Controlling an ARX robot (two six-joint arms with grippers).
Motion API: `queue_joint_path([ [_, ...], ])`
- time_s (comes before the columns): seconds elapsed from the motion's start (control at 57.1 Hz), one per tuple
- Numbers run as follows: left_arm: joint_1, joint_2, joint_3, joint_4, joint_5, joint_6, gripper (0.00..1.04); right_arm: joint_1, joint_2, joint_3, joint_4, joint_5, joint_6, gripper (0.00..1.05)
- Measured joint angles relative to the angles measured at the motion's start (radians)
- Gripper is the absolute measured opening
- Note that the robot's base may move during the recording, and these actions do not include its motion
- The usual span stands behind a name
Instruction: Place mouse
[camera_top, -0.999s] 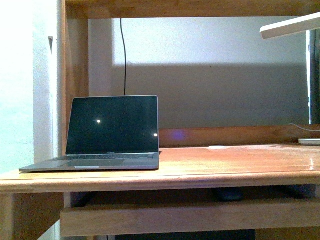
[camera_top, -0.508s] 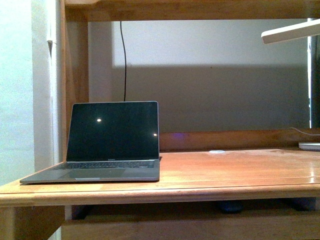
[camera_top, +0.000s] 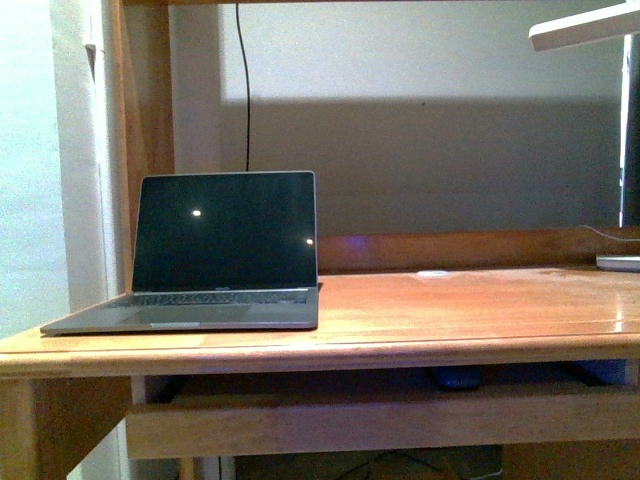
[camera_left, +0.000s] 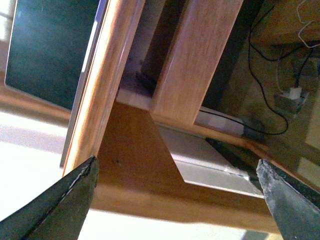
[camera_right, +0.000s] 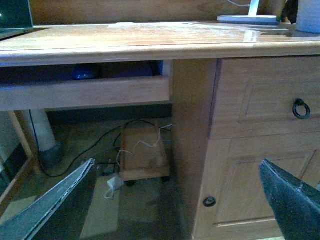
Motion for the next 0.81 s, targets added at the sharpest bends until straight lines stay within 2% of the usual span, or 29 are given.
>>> queue_joint_path([
  [0.123,-0.002,0.096,0.117,-0.010,0.043,0.128,0.97,0.000,0.000,0.000,0.000,0.000,0.000,0.97],
  [0.315,0.002,0.185,0.253,-0.083,0.099,0.229,0.97,0.000,0.000,0.000,0.000,0.000,0.000,0.97],
  [0.806,0.007,0.403,0.562,-0.223,0.157,0.347,0.97,0.000,0.000,0.000,0.000,0.000,0.000,0.97],
])
